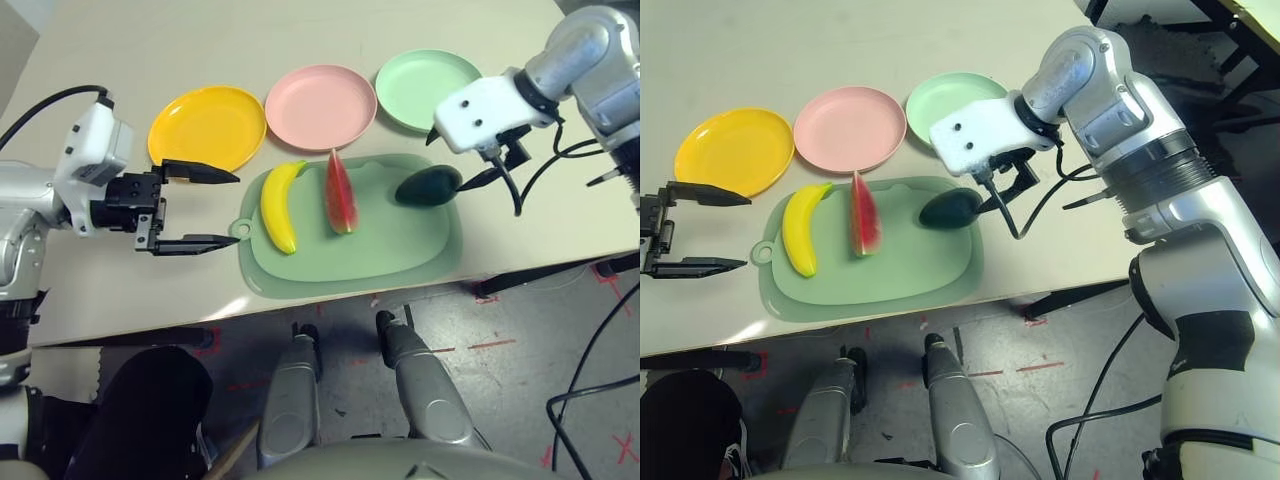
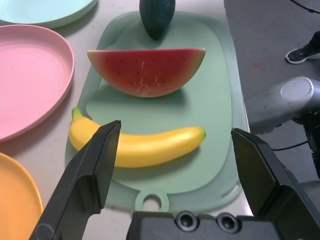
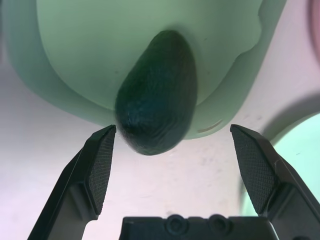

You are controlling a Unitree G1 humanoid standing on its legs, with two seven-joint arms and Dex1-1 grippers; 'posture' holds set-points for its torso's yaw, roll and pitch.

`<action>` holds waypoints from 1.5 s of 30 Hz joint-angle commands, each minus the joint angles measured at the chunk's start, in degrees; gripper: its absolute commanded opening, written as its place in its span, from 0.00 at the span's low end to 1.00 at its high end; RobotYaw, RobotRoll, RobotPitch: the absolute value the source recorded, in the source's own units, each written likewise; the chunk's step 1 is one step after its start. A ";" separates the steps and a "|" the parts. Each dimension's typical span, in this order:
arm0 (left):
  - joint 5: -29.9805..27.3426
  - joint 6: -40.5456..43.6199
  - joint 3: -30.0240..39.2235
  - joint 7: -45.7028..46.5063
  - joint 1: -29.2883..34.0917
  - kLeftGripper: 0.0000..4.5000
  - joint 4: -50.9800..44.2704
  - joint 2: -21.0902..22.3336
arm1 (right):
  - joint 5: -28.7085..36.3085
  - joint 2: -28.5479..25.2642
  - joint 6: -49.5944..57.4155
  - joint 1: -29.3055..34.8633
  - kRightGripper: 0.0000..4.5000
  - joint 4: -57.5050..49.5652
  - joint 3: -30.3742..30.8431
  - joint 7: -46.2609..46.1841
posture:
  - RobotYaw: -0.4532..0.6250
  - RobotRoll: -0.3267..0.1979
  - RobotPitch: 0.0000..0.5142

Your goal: Place the fruits into color-matched plates.

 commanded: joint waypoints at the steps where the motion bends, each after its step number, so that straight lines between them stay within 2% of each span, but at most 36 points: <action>1: -1.62 1.44 -0.06 -0.20 -0.38 1.00 -0.59 -1.01 | 2.90 -2.39 5.99 0.56 0.99 -5.81 1.91 0.29 | 0.39 0.62 0.60; 5: -1.86 1.71 -0.03 -0.52 -0.73 1.00 -0.38 -1.41 | 6.32 -5.27 12.62 1.35 0.99 -12.43 3.58 0.29 | 0.39 0.62 0.61; 9: -1.21 0.93 -0.28 -1.11 -0.77 1.00 0.34 -1.36 | 6.68 -5.50 15.79 2.28 0.99 -15.15 3.31 0.29 | 0.39 0.62 0.62; 18: -0.44 -0.46 0.09 -2.29 0.02 1.00 1.36 -0.95 | -1.44 0.02 13.91 3.26 0.99 -9.82 -1.24 0.29 | 0.39 0.62 0.62; 24: -0.18 -0.85 0.18 -2.50 0.38 1.00 1.72 -0.82 | -3.14 1.51 13.08 2.95 0.99 -8.29 -2.57 0.29 | 0.39 0.62 0.62; 35: 1.41 -3.30 -0.15 -3.44 -1.19 1.00 5.79 -0.86 | -0.31 -0.14 14.65 2.04 0.99 -10.83 -1.11 0.29 | 0.39 0.62 0.62; 45: 2.40 -5.31 -0.41 -3.90 -1.70 1.00 8.18 -1.18 | 5.07 -3.00 18.84 1.40 0.99 -16.07 1.27 0.29 | 0.39 0.62 0.62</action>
